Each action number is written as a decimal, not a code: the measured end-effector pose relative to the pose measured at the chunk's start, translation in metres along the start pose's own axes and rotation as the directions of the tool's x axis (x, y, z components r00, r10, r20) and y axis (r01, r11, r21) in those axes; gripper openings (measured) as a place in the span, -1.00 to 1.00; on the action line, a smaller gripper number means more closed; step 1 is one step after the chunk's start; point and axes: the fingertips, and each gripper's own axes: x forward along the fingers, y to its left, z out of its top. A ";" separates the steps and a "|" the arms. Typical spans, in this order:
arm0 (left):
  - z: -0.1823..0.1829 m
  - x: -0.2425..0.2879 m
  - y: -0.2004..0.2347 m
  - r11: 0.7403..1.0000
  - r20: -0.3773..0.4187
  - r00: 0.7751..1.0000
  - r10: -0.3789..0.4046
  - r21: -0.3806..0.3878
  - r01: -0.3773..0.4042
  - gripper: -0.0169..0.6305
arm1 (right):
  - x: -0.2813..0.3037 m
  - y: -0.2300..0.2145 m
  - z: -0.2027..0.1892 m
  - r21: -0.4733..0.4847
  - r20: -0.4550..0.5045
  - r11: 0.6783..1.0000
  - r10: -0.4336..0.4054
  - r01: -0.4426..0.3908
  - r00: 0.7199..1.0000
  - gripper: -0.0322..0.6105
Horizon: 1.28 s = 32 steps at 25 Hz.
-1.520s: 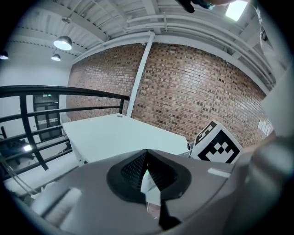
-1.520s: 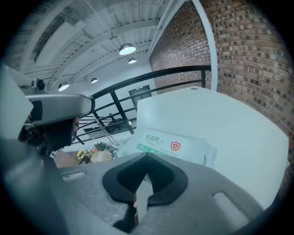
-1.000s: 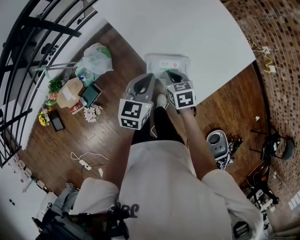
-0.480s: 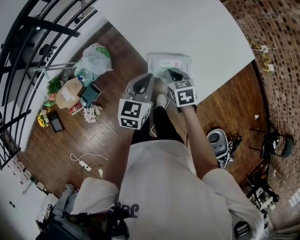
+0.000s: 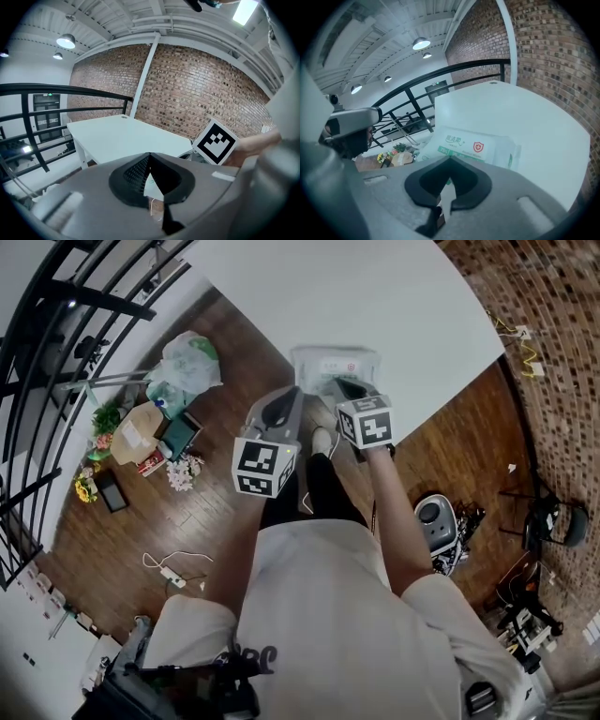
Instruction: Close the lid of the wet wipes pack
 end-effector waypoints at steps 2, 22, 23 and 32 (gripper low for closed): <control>0.002 0.000 -0.002 1.000 0.000 1.000 -0.007 0.004 0.007 -0.90 | -0.004 0.001 0.002 0.009 0.009 1.000 0.014 -0.014 1.000 -0.94; 0.000 0.000 0.011 1.000 -0.008 1.000 0.001 -0.010 -0.001 -0.90 | -0.002 -0.006 -0.002 -0.096 -0.167 0.995 -0.046 0.030 0.985 -0.94; 0.000 0.000 0.011 1.000 -0.009 1.000 0.001 -0.011 -0.001 -0.90 | -0.001 -0.005 -0.002 -0.119 -0.185 0.992 -0.056 0.034 0.981 -0.93; 0.011 -0.005 0.010 0.999 0.022 0.999 -0.034 -0.001 0.034 -0.90 | -0.009 -0.004 0.004 0.003 -0.067 1.000 -0.031 0.031 0.997 -0.93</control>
